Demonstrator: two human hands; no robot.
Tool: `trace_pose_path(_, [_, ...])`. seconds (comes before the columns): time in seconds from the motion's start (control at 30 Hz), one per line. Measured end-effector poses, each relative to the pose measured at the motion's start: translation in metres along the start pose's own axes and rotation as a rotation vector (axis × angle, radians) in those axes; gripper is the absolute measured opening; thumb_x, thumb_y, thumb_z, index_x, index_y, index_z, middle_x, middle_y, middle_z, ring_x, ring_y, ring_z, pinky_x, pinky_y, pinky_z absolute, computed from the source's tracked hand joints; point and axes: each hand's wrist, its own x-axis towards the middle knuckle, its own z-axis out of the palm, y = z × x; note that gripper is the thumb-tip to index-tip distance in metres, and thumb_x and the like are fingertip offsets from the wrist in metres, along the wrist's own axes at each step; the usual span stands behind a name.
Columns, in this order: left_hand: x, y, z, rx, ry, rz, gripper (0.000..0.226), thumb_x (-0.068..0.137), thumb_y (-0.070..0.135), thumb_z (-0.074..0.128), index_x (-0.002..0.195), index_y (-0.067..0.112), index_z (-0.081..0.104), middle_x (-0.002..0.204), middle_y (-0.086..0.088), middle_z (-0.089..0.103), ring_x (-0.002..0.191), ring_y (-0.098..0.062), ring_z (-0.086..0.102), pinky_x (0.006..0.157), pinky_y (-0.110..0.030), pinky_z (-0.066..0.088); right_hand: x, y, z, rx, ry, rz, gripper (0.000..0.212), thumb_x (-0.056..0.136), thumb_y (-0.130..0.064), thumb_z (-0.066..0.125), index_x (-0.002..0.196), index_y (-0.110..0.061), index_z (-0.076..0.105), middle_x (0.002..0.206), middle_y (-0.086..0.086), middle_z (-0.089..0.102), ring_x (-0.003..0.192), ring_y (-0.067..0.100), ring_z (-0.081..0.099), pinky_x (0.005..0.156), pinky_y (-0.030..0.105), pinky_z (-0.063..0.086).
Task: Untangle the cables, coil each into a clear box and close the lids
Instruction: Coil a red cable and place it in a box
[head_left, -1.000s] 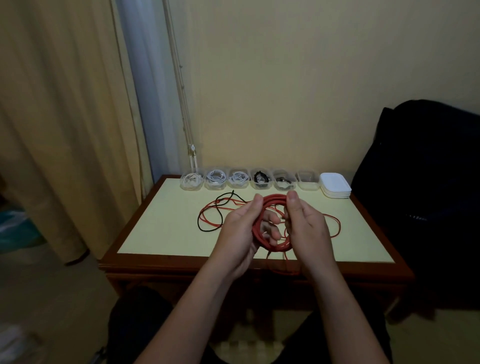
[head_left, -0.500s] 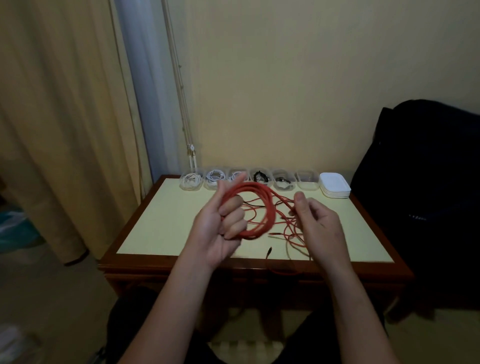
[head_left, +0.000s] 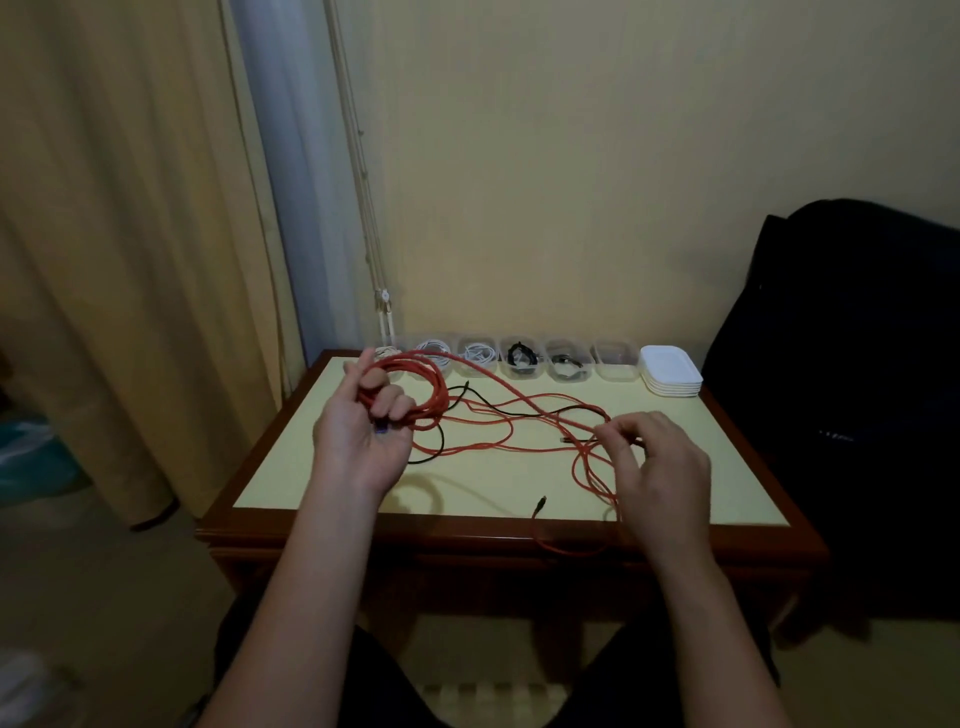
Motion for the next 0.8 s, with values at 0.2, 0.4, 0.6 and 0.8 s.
trace_pose_path(0.2, [-0.014, -0.024, 0.009, 0.627, -0.006, 0.364, 0.028, 0.107, 0.026, 0.043, 0.13, 0.024, 0.058, 0.08, 0.001, 0.058, 0.056, -0.007, 0.053, 0.049, -0.022, 0.041, -0.005, -0.015, 0.007, -0.141, -0.158, -0.17, 0.016, 0.096, -0.029, 0.065, 0.082, -0.023, 0.069, 0.077, -0.014, 0.06, 0.077, 0.014, 0.047, 0.065, 0.03, 0.031])
trace_pose_path(0.4, [-0.023, -0.041, 0.01, 0.969, -0.172, 0.462, 0.03, 0.107, 0.025, 0.041, 0.135, 0.027, 0.051, 0.078, 0.004, 0.066, 0.066, -0.015, 0.067, 0.052, -0.021, 0.049, -0.006, -0.032, 0.011, -0.069, -0.272, -0.23, 0.039, 0.097, -0.053, 0.033, 0.071, -0.032, 0.05, 0.067, -0.02, 0.047, 0.074, 0.007, 0.043, 0.065, 0.027, 0.028])
trace_pose_path(0.6, [-0.029, -0.051, 0.0, 1.224, -0.502, 0.264, 0.031, 0.106, 0.019, 0.043, 0.135, 0.021, 0.055, 0.077, -0.001, 0.062, 0.056, -0.016, 0.06, 0.054, -0.034, 0.055, -0.002, -0.043, 0.007, 0.219, -0.142, -0.181, 0.046, 0.102, -0.046, 0.041, 0.066, -0.02, 0.052, 0.062, -0.008, 0.053, 0.064, 0.008, 0.052, 0.062, 0.026, 0.038])
trace_pose_path(0.8, [-0.037, -0.067, -0.001, 0.924, -0.586, -0.156, 0.034, 0.106, 0.029, 0.043, 0.129, 0.014, 0.063, 0.064, 0.001, 0.039, 0.037, -0.006, 0.026, 0.039, -0.02, 0.022, -0.001, -0.043, 0.006, 0.318, -0.054, 0.003, 0.047, 0.1, -0.054, 0.051, 0.074, -0.015, 0.06, 0.068, -0.004, 0.056, 0.064, 0.013, 0.052, 0.057, 0.03, 0.04])
